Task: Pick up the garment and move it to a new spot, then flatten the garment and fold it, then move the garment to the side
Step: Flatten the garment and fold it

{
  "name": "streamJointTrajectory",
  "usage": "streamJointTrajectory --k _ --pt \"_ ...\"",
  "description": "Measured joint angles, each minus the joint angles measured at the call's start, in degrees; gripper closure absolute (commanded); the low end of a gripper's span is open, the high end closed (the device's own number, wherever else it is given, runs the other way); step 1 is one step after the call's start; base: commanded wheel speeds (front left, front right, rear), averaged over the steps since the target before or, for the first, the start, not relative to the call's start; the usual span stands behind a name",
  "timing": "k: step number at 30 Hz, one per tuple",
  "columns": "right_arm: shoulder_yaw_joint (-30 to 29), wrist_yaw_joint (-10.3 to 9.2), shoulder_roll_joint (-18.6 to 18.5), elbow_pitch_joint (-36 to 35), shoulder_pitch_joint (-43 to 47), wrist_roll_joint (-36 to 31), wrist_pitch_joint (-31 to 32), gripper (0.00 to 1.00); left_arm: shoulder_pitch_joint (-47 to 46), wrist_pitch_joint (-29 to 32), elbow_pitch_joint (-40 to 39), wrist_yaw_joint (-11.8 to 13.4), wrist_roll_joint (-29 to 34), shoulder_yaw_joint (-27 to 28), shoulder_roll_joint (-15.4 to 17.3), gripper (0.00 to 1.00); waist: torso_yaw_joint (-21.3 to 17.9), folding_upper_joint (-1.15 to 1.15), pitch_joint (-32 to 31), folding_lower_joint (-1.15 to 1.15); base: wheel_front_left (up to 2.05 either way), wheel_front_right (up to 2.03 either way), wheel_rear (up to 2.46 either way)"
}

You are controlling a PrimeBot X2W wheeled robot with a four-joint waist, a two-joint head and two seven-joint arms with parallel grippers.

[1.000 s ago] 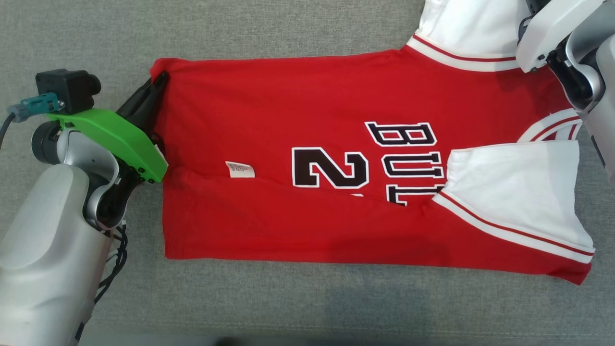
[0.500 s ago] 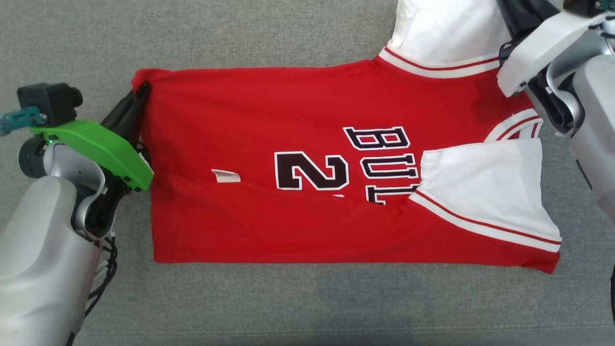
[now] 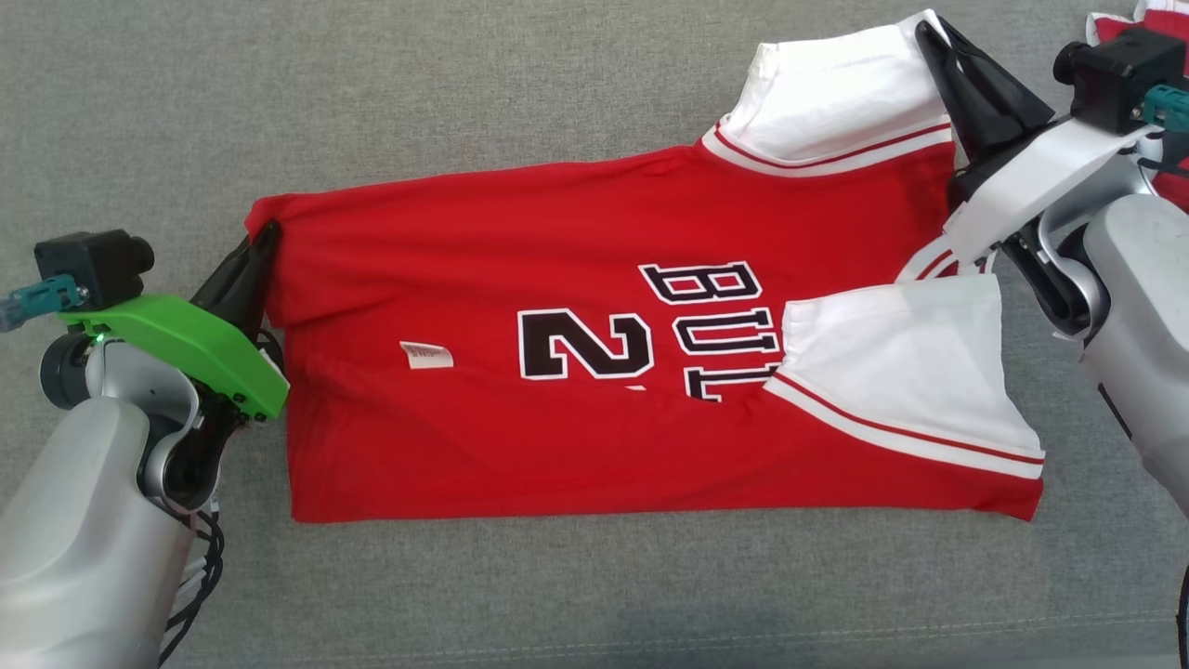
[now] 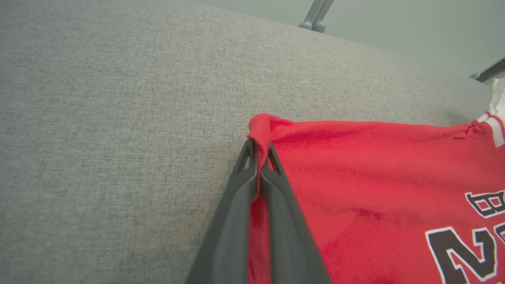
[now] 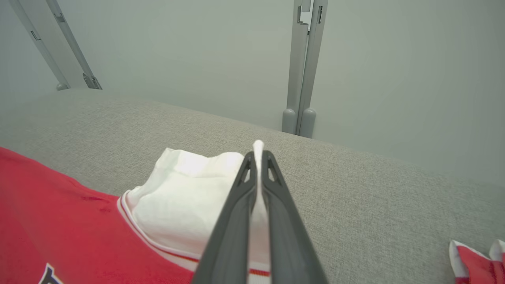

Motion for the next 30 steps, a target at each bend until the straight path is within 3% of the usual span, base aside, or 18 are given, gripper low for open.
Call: streamJointTrajectory --k 19,30 --pt "-0.5 -0.21 -1.0 -9.0 9.0 0.3 -0.9 1.00 2.0 -3.2 -0.8 0.0 -0.6 -2.5 2.7 1.00 -4.9 0.00 -3.2 0.00 0.00 0.00 0.00" --pt "-0.7 -1.20 -2.0 -13.0 12.6 0.3 -1.0 1.00 2.5 -4.8 -2.6 0.0 -0.8 -4.3 4.3 1.00 -5.4 0.00 -3.6 0.00 0.00 0.00 0.00"
